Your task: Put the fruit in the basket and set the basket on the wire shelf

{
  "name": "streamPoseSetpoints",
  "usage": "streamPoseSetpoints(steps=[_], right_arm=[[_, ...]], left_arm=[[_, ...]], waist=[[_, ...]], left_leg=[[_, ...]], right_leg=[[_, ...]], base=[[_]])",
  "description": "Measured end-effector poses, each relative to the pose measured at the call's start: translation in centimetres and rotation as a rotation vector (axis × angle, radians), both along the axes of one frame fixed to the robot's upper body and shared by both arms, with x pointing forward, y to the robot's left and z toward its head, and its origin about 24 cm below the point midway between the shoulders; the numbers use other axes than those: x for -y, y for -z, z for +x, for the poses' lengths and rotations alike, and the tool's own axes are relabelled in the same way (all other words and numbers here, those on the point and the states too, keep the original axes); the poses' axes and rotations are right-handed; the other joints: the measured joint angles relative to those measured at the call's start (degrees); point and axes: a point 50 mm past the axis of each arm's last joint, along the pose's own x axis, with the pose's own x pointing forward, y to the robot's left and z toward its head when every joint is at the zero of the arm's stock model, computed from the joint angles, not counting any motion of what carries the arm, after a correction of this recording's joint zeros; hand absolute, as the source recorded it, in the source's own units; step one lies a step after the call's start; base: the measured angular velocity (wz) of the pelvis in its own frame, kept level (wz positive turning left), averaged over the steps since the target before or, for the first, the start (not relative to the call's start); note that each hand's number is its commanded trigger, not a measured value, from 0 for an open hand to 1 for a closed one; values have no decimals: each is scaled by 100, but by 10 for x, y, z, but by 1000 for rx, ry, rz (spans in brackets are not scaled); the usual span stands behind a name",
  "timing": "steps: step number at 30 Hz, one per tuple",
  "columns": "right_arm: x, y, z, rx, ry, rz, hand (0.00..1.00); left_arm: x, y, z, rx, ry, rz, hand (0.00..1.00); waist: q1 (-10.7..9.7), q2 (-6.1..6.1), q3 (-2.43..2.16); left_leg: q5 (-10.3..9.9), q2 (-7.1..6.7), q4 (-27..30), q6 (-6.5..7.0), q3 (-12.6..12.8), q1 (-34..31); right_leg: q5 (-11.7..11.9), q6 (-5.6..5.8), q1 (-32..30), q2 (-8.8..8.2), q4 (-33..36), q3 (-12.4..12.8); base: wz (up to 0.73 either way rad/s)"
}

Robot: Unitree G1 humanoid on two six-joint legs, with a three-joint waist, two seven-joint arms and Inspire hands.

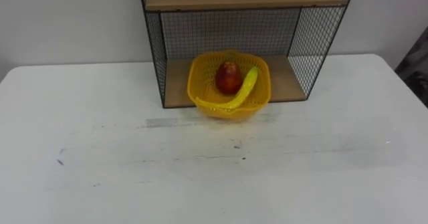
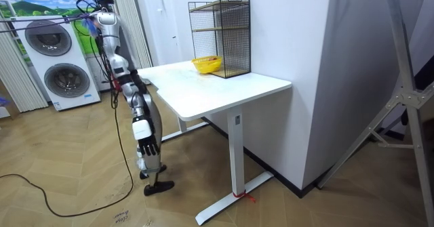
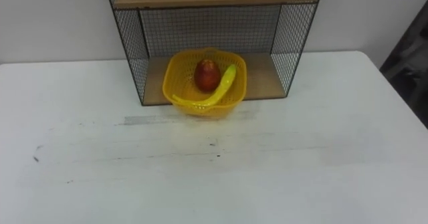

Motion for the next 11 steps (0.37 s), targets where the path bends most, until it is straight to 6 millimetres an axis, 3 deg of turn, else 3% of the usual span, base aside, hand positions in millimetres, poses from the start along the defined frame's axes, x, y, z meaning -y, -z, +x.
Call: streamPoseSetpoints(steps=[5,11], right_arm=[[-12,4,16,42,-72,101,0],[-21,7,22,71,-126,180,0]], left_arm=[[14,3,26,14,213,-69,0],[17,4,19,-11,250,-105,0]], waist=[[-13,-55,39],[3,-43,51]], left_leg=[[-3,10,-59,-2,51,42],[-12,23,-97,-8,66,43]], right_leg=[[0,0,-5,20,-22,62],[3,-2,10,34,-92,72]], base=[[-7],[0]])
